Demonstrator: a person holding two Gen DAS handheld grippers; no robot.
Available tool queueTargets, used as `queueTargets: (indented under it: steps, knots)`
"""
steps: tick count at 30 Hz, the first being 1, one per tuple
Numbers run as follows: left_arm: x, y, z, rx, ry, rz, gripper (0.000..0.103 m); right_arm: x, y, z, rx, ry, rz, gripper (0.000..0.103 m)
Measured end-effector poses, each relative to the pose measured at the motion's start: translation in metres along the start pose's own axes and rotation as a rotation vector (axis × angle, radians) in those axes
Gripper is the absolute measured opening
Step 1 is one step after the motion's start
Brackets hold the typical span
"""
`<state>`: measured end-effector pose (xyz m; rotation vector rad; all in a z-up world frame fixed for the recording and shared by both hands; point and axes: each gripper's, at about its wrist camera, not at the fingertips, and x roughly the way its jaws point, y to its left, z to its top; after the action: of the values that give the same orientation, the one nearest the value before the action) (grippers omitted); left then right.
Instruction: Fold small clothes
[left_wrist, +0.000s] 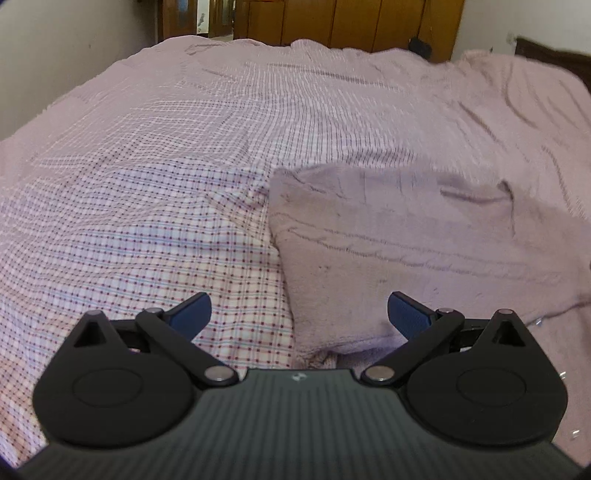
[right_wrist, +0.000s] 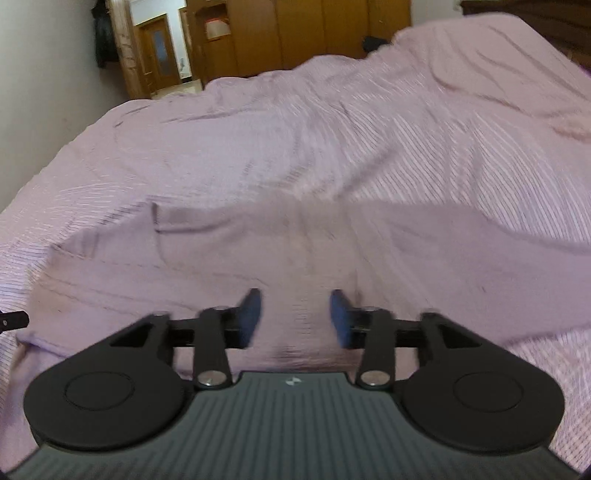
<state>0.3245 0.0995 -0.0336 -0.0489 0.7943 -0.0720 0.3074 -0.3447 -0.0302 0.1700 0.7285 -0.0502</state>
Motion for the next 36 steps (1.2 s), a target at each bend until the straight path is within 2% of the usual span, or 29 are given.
queueTargets:
  steps: [5, 7, 9, 11, 12, 14, 15, 16, 19, 22, 26, 27, 29, 30, 31, 33, 36]
  knots:
    - [0.015, -0.007, 0.003, 0.040, -0.032, 0.050, 0.103, 0.016, -0.049, -0.026, 0.147, -0.018, 0.019, 0.054]
    - [0.021, -0.007, 0.005, 0.035, -0.041, 0.025, 0.090, 0.027, -0.064, -0.034, 0.219, -0.002, 0.038, 0.054]
    - [0.027, -0.008, 0.004, 0.021, -0.036, 0.019, 0.086, 0.028, -0.065, -0.028, 0.180, -0.007, 0.038, 0.054]
    - [0.033, -0.012, 0.001, 0.035, -0.030, 0.008, 0.083, 0.028, -0.060, -0.025, 0.121, -0.027, -0.009, 0.053]
    - [0.036, -0.012, -0.001, 0.039, -0.030, 0.010, 0.078, 0.029, -0.061, -0.025, 0.119, -0.022, -0.017, 0.053]
    - [0.038, -0.011, -0.004, 0.033, -0.048, -0.001, 0.054, 0.034, -0.068, -0.026, 0.156, -0.015, 0.008, 0.047]
    - [0.037, -0.009, -0.005, 0.022, -0.056, -0.021, 0.024, 0.035, -0.071, -0.025, 0.168, -0.014, 0.026, 0.044]
    - [0.036, -0.006, -0.006, -0.003, -0.058, -0.037, 0.020, 0.036, -0.072, -0.024, 0.173, -0.023, 0.044, 0.040]
    - [0.031, -0.001, -0.006, -0.022, -0.083, -0.020, 0.013, 0.032, -0.068, -0.021, 0.177, -0.042, 0.071, 0.040]
    - [0.032, 0.007, -0.008, -0.061, -0.084, 0.008, 0.011, 0.037, -0.065, -0.023, 0.162, -0.028, 0.053, 0.040]
    - [0.023, 0.003, -0.008, -0.040, -0.076, 0.029, 0.014, 0.033, -0.067, -0.022, 0.184, -0.024, 0.062, 0.040]
    - [0.019, 0.001, -0.007, -0.036, -0.068, 0.039, 0.020, 0.030, -0.068, -0.022, 0.187, -0.026, 0.067, 0.040]
    - [0.004, -0.004, -0.008, -0.028, -0.061, 0.086, 0.043, 0.022, -0.072, -0.024, 0.186, -0.025, 0.081, 0.040]
    - [-0.004, -0.007, -0.010, -0.019, -0.067, 0.102, 0.059, 0.018, -0.074, -0.024, 0.177, -0.022, 0.087, 0.040]
    - [-0.015, -0.011, -0.013, -0.009, -0.084, 0.101, 0.066, 0.013, -0.077, -0.025, 0.162, -0.024, 0.088, 0.040]
    - [-0.031, -0.023, -0.019, 0.011, -0.095, 0.074, 0.068, 0.005, -0.084, -0.024, 0.128, -0.034, 0.075, 0.040]
    - [-0.045, -0.047, -0.027, -0.010, -0.080, 0.047, 0.068, -0.010, -0.108, -0.021, 0.106, -0.055, 0.065, 0.040]
